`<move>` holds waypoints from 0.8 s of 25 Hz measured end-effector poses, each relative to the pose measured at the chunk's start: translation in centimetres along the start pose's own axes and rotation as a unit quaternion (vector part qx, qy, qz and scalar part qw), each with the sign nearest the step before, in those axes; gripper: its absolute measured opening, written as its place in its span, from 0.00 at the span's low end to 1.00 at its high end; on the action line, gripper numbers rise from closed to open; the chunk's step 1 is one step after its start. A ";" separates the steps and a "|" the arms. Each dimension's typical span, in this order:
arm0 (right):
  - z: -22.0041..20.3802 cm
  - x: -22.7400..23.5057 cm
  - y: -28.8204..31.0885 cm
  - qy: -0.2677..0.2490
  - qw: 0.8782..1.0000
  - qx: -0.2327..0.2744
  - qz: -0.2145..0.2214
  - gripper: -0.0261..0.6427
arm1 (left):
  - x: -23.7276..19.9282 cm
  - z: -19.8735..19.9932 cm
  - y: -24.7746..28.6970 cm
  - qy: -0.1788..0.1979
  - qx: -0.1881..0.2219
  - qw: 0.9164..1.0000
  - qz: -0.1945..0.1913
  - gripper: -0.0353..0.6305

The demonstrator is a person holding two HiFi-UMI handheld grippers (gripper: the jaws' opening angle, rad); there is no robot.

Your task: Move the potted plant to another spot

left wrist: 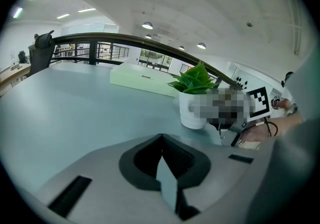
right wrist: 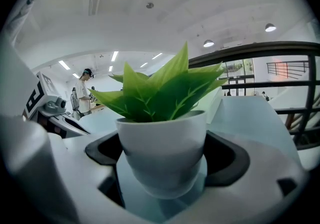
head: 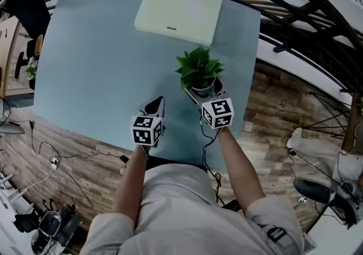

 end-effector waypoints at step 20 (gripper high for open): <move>-1.7 -1.3 -2.4 -0.017 0.999 -0.028 0.001 0.79 | 1.3 -1.3 -1.4 0.011 -0.006 1.000 -0.014 0.07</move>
Point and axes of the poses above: the fingertips, and each gripper's own axes: y forward along the fingers, x to its right, z out of its top, the point moved 8 cm from there along -y, backward along the fingers, and after that the axes turned 15 degrees about x, right-handed, at the moved point
